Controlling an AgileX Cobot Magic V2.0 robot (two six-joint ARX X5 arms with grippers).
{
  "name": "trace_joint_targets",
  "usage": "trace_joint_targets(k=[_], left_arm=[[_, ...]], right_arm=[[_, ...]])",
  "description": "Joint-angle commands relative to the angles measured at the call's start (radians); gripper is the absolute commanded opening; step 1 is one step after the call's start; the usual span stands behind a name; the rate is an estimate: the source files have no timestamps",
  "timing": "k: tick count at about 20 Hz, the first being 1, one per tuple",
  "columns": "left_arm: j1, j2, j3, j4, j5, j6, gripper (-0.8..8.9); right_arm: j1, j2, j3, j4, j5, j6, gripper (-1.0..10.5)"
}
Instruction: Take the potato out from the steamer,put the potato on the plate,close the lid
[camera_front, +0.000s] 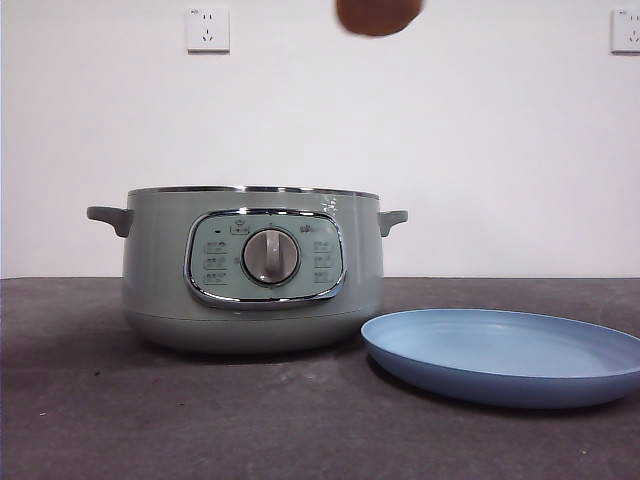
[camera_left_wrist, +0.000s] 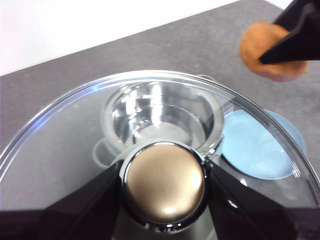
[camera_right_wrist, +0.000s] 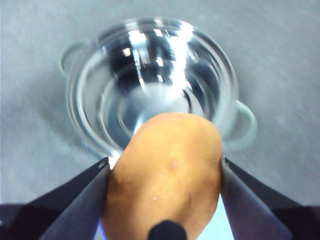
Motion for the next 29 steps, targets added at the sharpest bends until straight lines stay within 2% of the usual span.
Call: trace_joint_targets(k=[1,4,10,13,14,18,25,26,27,28,29], left_arm=[[0.002,0.003,0.005,0.056,0.029,0.011,-0.09],[0.002,0.024,0.005,0.073,0.035,0.013,-0.09],[0.001,0.047,0.005,0.094,0.036,0.013,-0.09],[0.001,0.054,0.005,0.103,0.037,0.013,-0.09],[0.001,0.058,0.005,0.104,0.036,0.013,-0.09],[0.001,0.070,0.005,0.112,0.039,0.013,-0.09],[0.001,0.121,0.005,0.158,0.063,0.013,-0.09],[0.001,0.130,0.005,0.171,0.063,0.013,-0.09],[0.001,0.140,0.005,0.183,0.063,0.014,-0.09],[0.001,0.153,0.005,0.199,0.064,0.014,-0.09],[0.001,0.164,0.005,0.215,0.064,0.014,-0.09]], right_arm=[[-0.021,-0.053,-0.077,0.000,0.004,-0.016,-0.1],[-0.063,-0.135,-0.245,0.043,0.003,-0.013,-0.1],[-0.149,-0.262,-0.700,0.309,-0.008,0.012,-0.1],[-0.186,-0.259,-0.877,0.480,-0.085,0.024,-0.1],[-0.191,-0.251,-0.925,0.544,-0.084,0.030,-0.1],[-0.220,-0.195,-1.030,0.702,-0.084,0.029,-0.1],[-0.243,-0.068,-1.034,0.758,-0.084,0.030,0.0],[-0.243,-0.069,-1.033,0.761,-0.084,0.035,0.3],[-0.243,-0.069,-1.033,0.761,-0.084,0.050,1.2],[-0.243,-0.069,-1.033,0.760,-0.083,0.056,2.4],[-0.244,-0.069,-1.033,0.760,-0.082,0.056,4.2]])
